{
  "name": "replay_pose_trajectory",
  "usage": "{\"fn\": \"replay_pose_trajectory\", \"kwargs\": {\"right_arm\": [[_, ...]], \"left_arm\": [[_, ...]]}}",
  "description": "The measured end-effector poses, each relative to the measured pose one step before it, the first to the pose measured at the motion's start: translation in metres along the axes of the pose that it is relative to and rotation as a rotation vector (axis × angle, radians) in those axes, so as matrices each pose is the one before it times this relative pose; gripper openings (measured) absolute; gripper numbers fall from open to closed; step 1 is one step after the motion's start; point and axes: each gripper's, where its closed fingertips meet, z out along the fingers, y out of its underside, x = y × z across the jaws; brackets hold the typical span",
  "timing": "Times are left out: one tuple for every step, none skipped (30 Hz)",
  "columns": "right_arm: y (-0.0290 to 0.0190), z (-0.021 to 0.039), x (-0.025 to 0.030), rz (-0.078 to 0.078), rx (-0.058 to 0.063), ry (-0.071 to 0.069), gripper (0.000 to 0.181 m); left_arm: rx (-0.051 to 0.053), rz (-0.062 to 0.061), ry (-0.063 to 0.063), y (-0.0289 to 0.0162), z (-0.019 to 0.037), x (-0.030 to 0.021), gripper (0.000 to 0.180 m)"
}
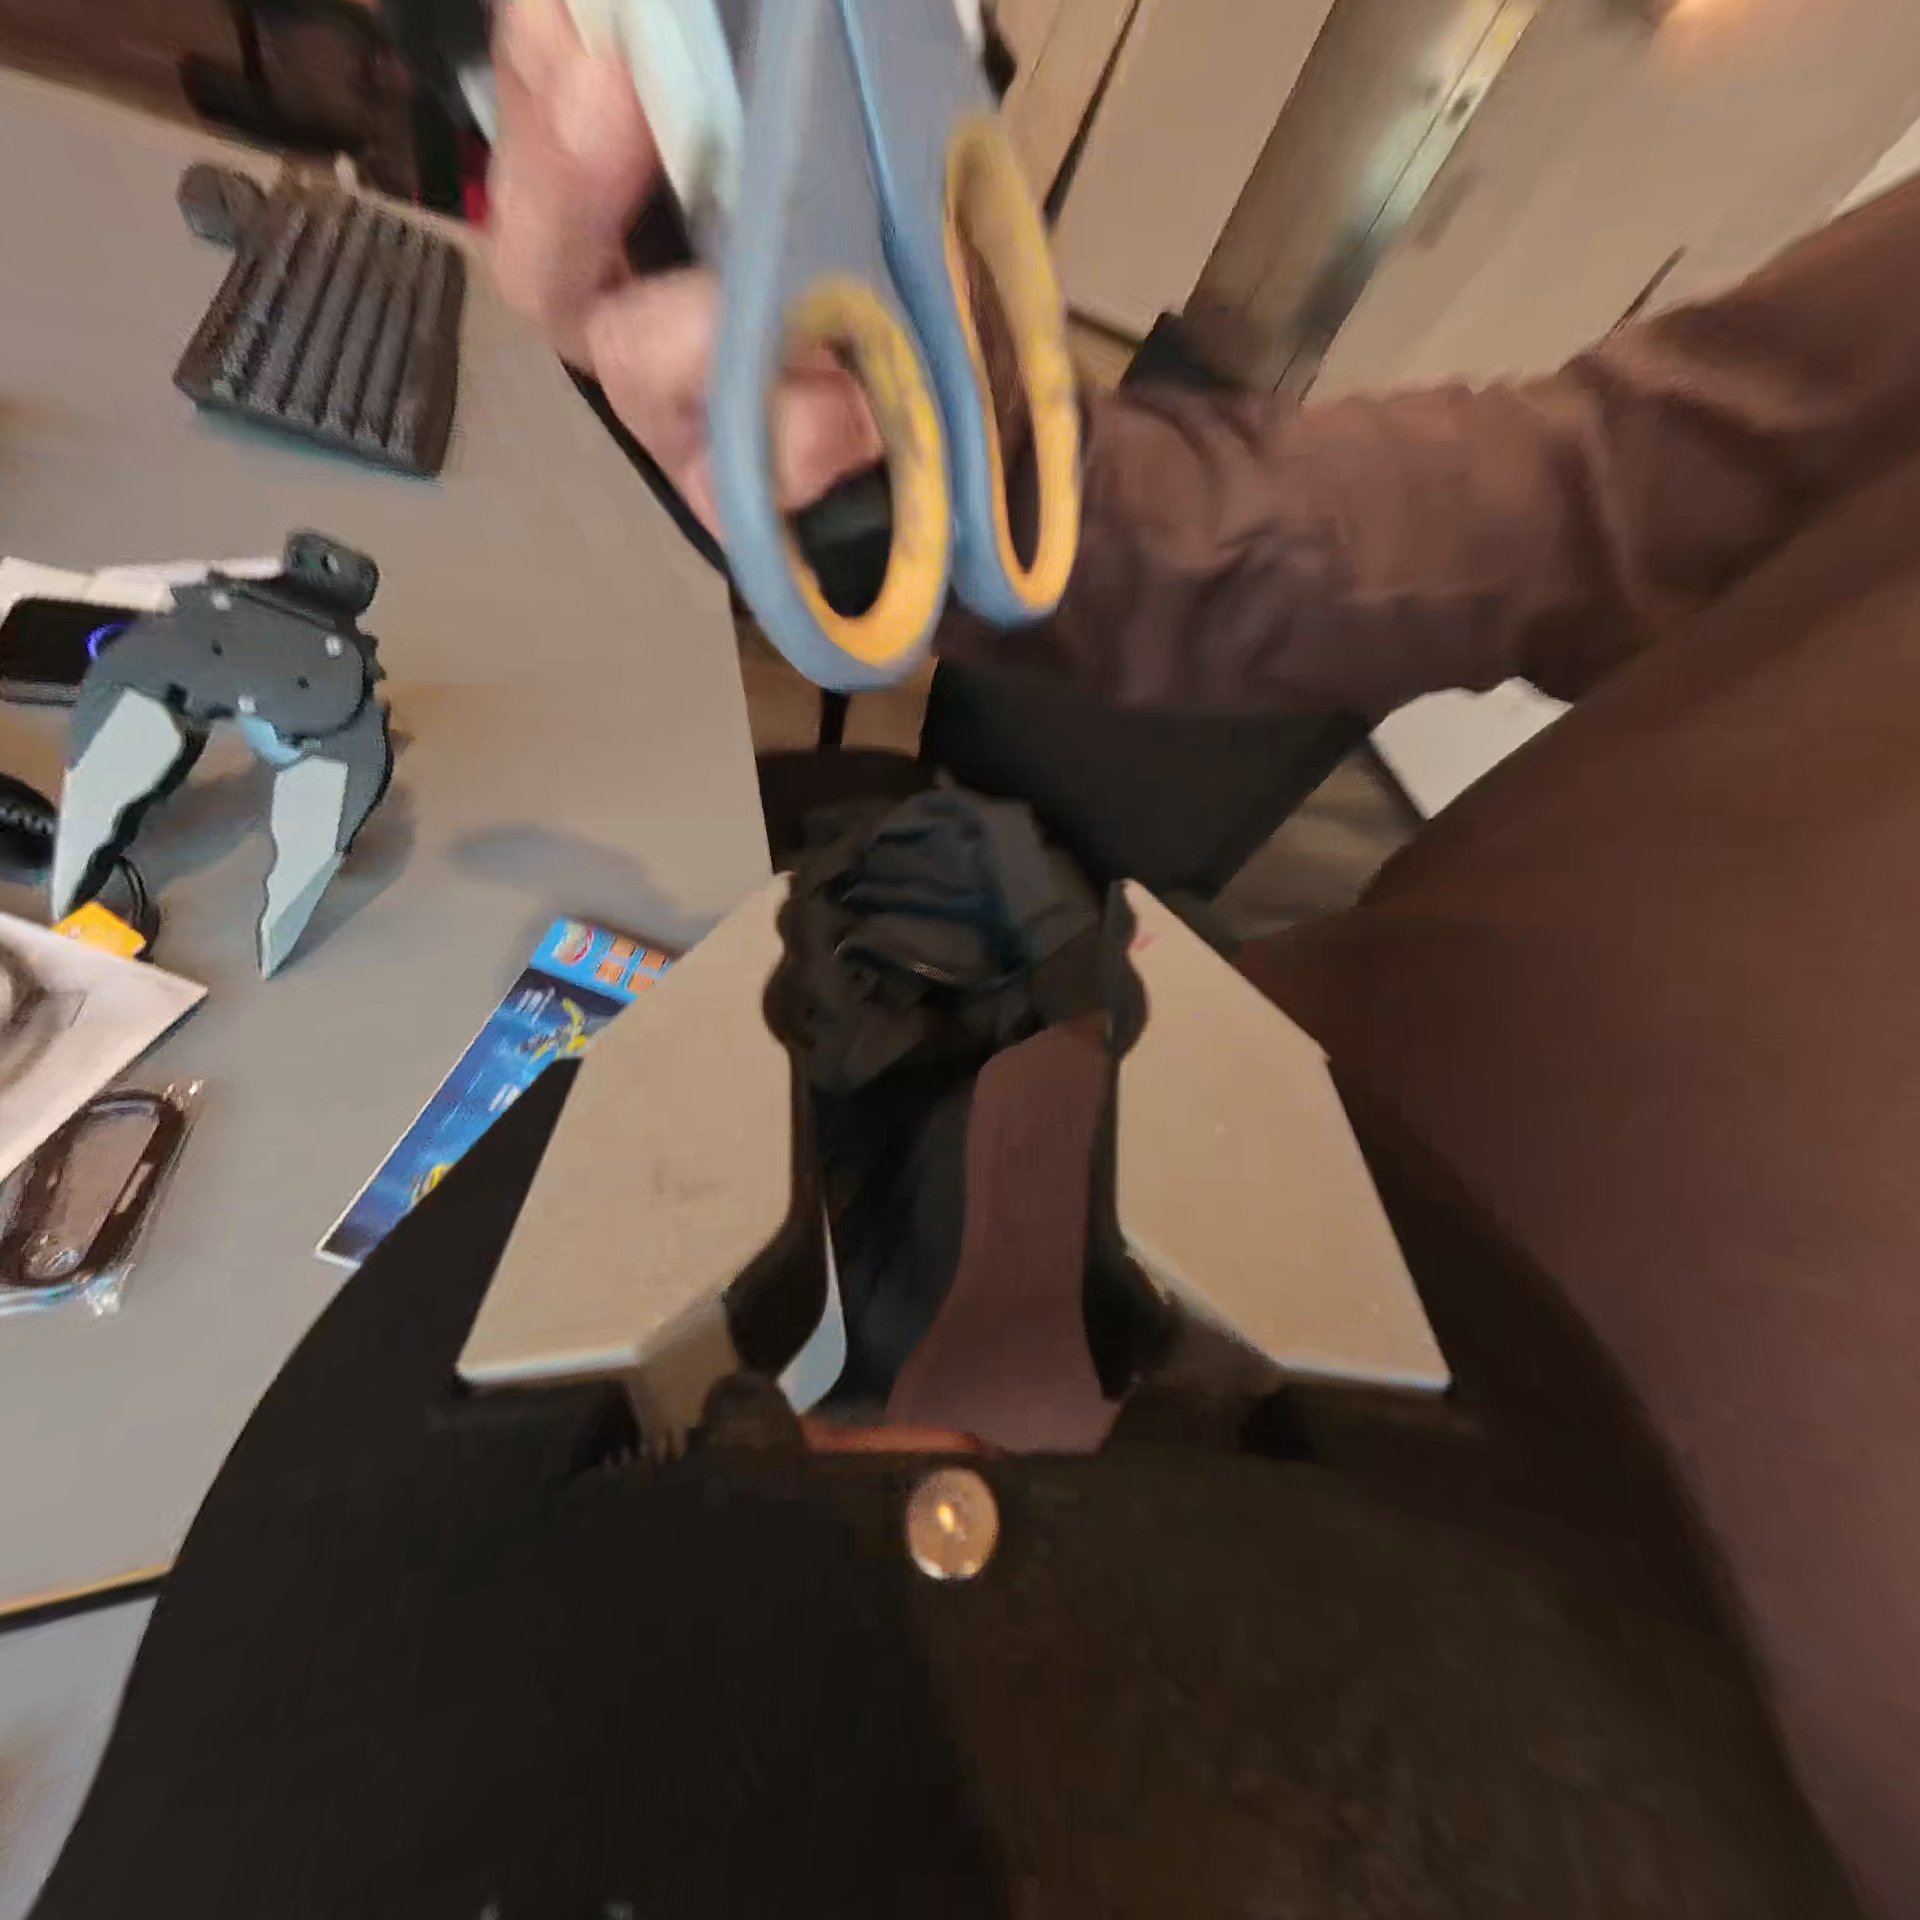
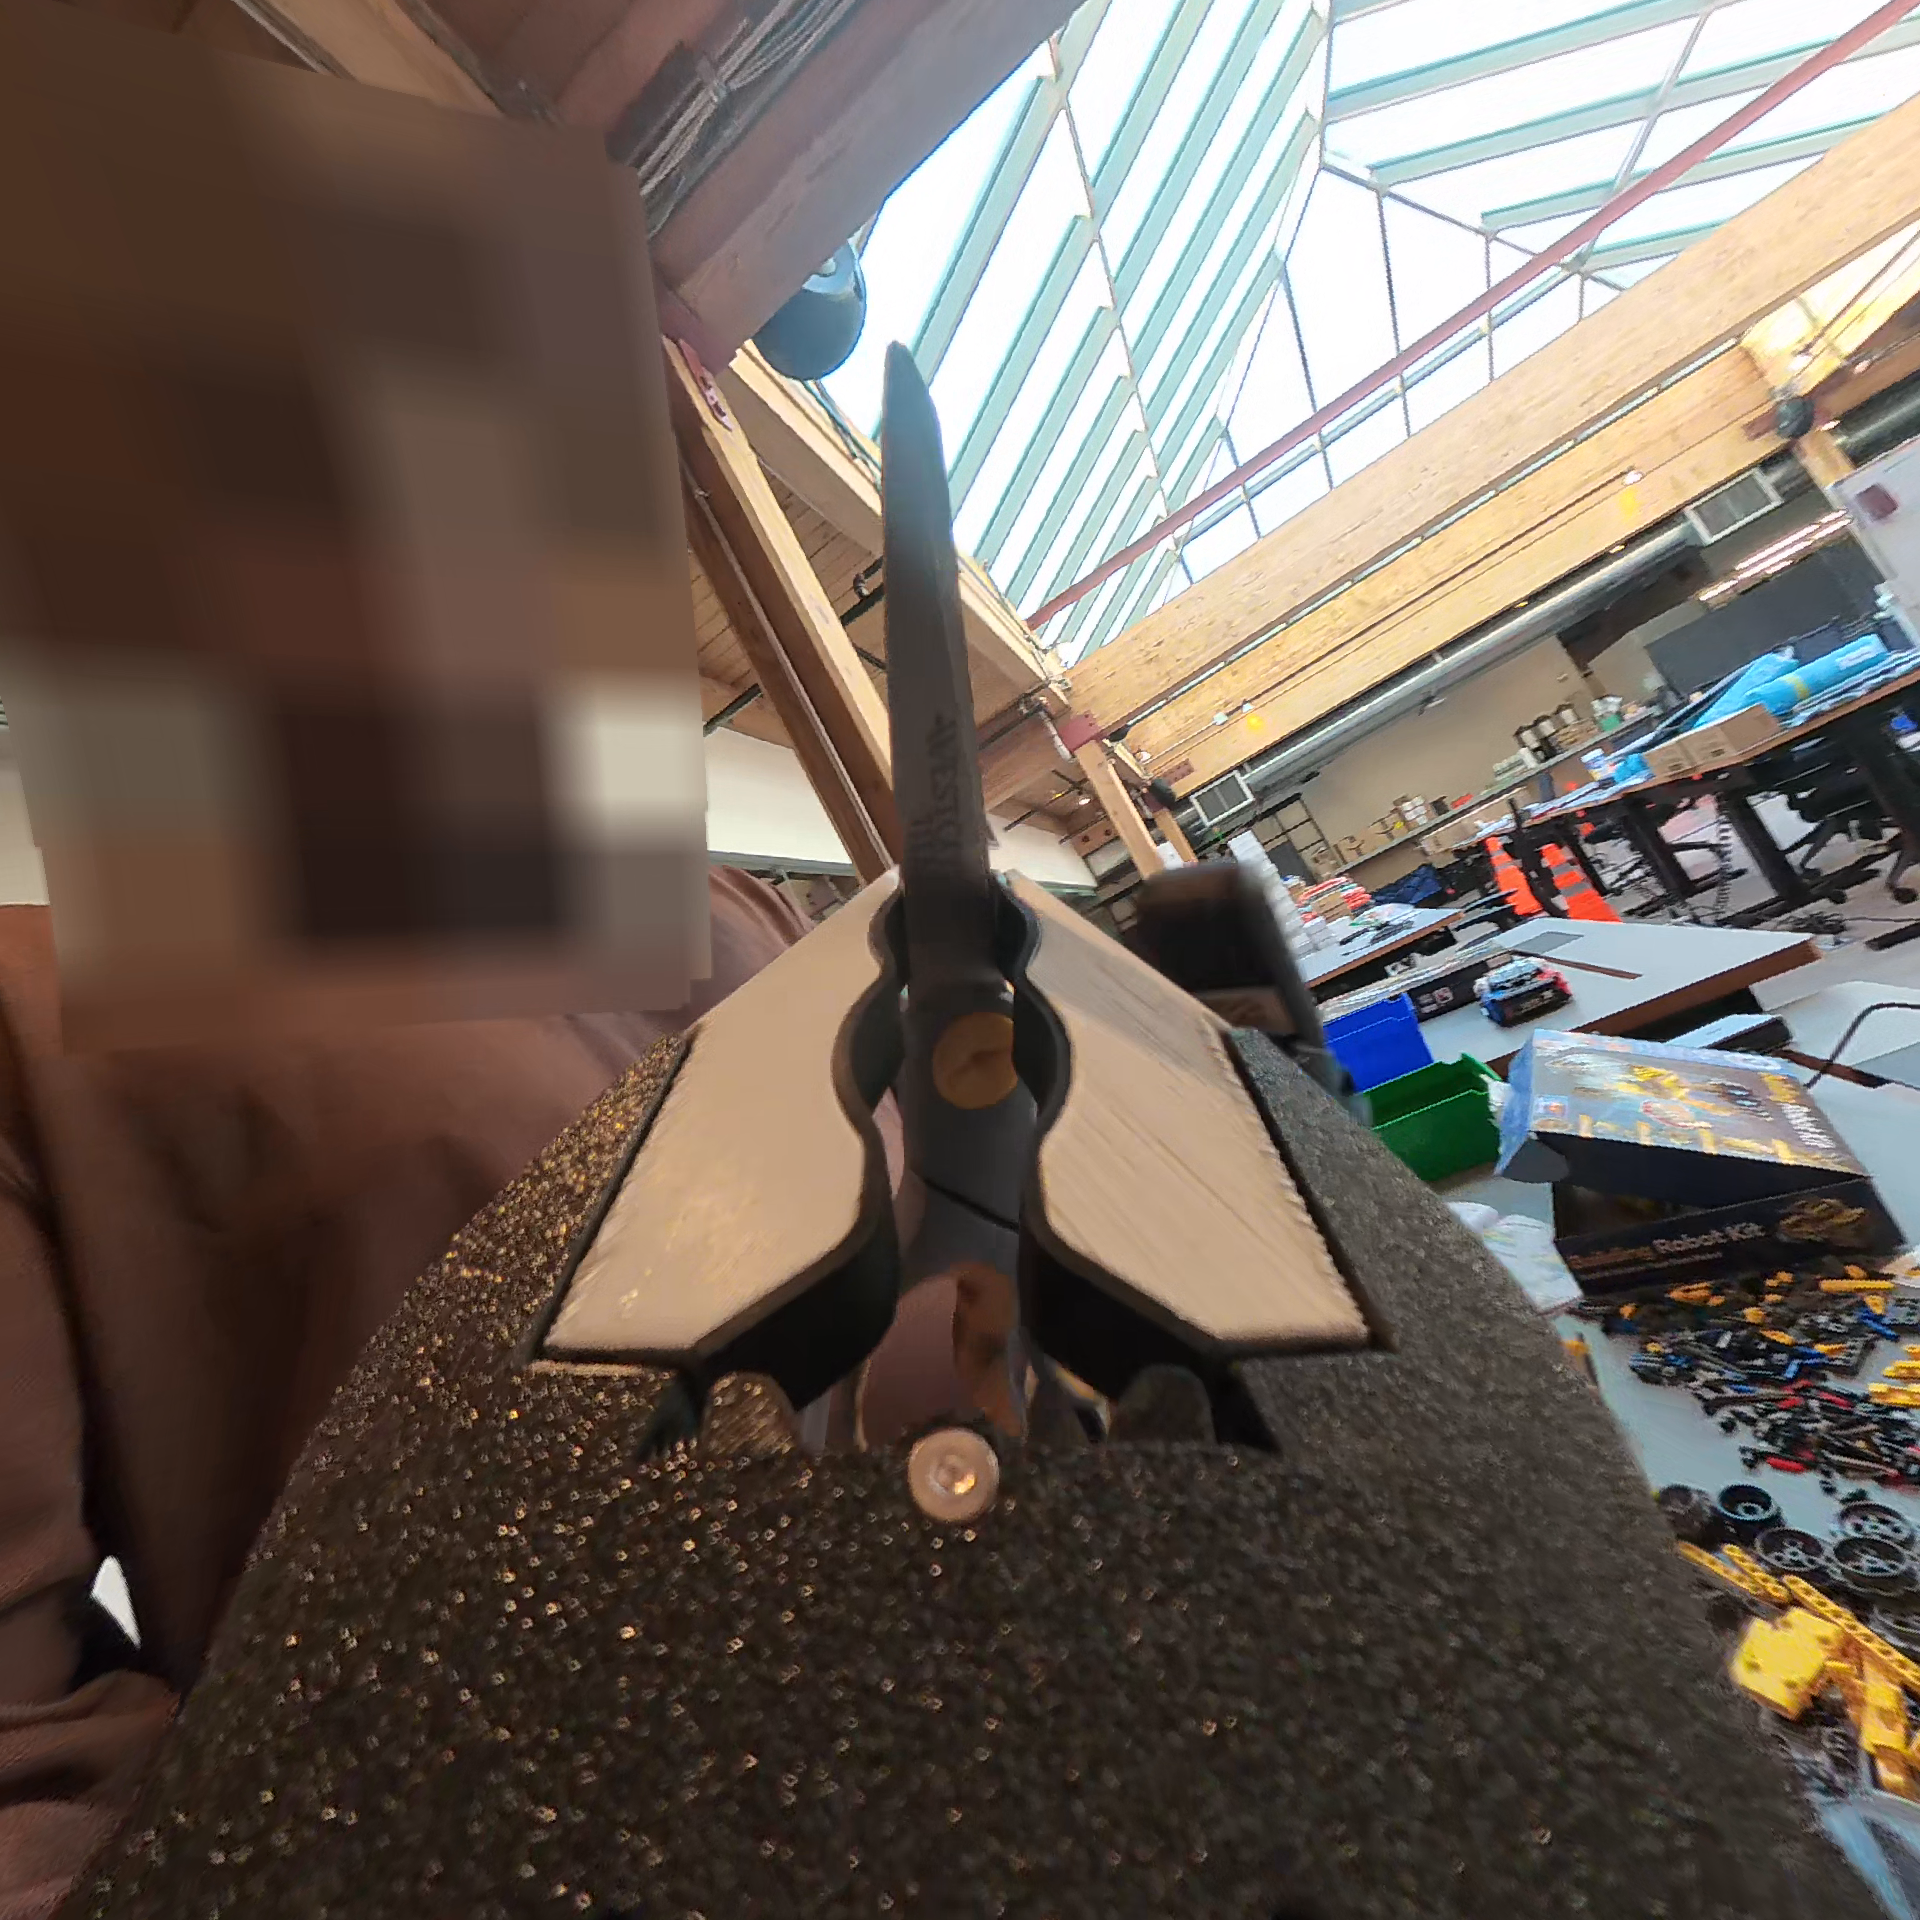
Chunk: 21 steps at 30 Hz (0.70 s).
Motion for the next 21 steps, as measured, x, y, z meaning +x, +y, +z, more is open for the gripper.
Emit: {"fn": "replay_pose_trajectory", "kwargs": {"right_arm": [[0.00121, 0.00072, -0.00238, 0.0062, -0.0003, -0.0210, 0.011], [0.00095, 0.00105, -0.00213, 0.0067, 0.0013, -0.0217, 0.010], [0.00054, 0.00147, 0.00043, 0.0008, 0.0036, -0.0035, 0.008], [0.00136, 0.00221, 0.00416, -0.0079, -0.0021, 0.0205, 0.005], [0.00108, 0.00122, 0.00640, -0.0103, 0.0033, 0.0343, 0.000], [0.00189, 0.00131, 0.00680, 0.0080, 0.0015, 0.0228, 0.000], [0.00277, 0.00008, 0.00648, 0.0100, -0.0006, 0.0155, 0.000], [0.00162, -0.00011, 0.00393, 0.0237, 0.0073, -0.0137, 0.001], [0.00082, -0.00045, 0.00562, 0.0153, 0.0102, 0.0051, 0.001], [0.00142, -0.00064, 0.00603, 0.0090, 0.0054, 0.0066, 0.001], [-0.00015, -0.00192, 0.00423, 0.0047, 0.0022, 0.0145, 0.001], [0.00029, -0.00115, 0.00384, -0.0016, -0.0031, 0.0163, 0.000], [-0.00008, -0.00114, 0.00145, -0.0060, -0.0098, 0.0158, 0.000], [-0.00037, -0.00156, 0.00214, -0.0060, -0.0108, 0.0180, 0.000], [-0.00009, -0.00204, 0.00259, -0.0083, -0.0120, 0.0219, 0.000], [-0.00068, -0.00207, 0.00121, 0.0015, -0.0079, 0.0029, 0.000], [-0.00118, -0.00166, 0.00057, 0.0039, -0.0021, 0.0045, 0.000], [-0.00034, -0.00080, 0.00212, 0.0006, -0.0054, 0.0115, 0.000], [0.00112, -0.00047, 0.00293, -0.0010, -0.0110, 0.0162, 0.000], [0.00183, -0.00019, 0.00298, 0.0000, -0.0125, 0.0154, 0.000], [0.00206, 0.00055, 0.00358, 0.0005, -0.0119, 0.0139, 0.000]], "left_arm": [[0.0315, -0.0212, 0.0277, -0.00725, -0.00811, -0.00045, 0.057], [0.0144, -0.0368, 0.0315, -0.00480, -0.00542, -0.00057, 0.063], [0.0064, -0.0420, 0.0393, -0.00367, -0.00286, 0.00057, 0.069], [0.0004, -0.0337, 0.0281, -0.00220, -0.00038, -0.00025, 0.069], [0.0046, -0.0139, 0.0173, -0.00154, 0.00265, -0.00089, 0.069], [0.0117, 0.0018, 0.0062, -0.00068, 0.00552, -0.00205, 0.066], [0.0067, 0.0001, -0.0171, 0.00068, 0.00727, -0.00588, 0.065], [0.0058, -0.0089, -0.0045, 0.00130, 0.00756, -0.00448, 0.057], [0.0105, -0.0170, 0.0244, 0.00091, 0.00606, -0.00050, 0.043], [0.0137, -0.0200, 0.0253, 0.00027, 0.00390, 0.00087, 0.027], [0.0128, -0.0071, 0.0166, 0.00071, 0.00135, 0.00160, 0.020], [0.0077, -0.0086, -0.0009, 0.00151, -0.00094, 0.00058, 0.020], [-0.0063, -0.0068, 0.0088, 0.00370, -0.00300, 0.00214, 0.023], [-0.0101, -0.0108, 0.0087, 0.00435, -0.00423, 0.00172, 0.034], [-0.0063, -0.0177, 0.0094, 0.00351, -0.00484, 0.00122, 0.046], [-0.0117, -0.0170, 0.0029, 0.00349, -0.00467, 0.00000, 0.054], [-0.0133, -0.0119, -0.0128, 0.00294, -0.00418, -0.00237, 0.063], [-0.0039, -0.0056, -0.0178, 0.00076, -0.00333, -0.00289, 0.068], [0.0106, -0.0018, -0.0174, -0.00268, -0.00228, -0.00219, 0.068], [0.0213, 0.0023, -0.0078, -0.00552, -0.00083, 0.00027, 0.066], [0.0196, 0.0036, -0.0100, -0.00629, 0.00050, 0.00071, 0.062]]}}
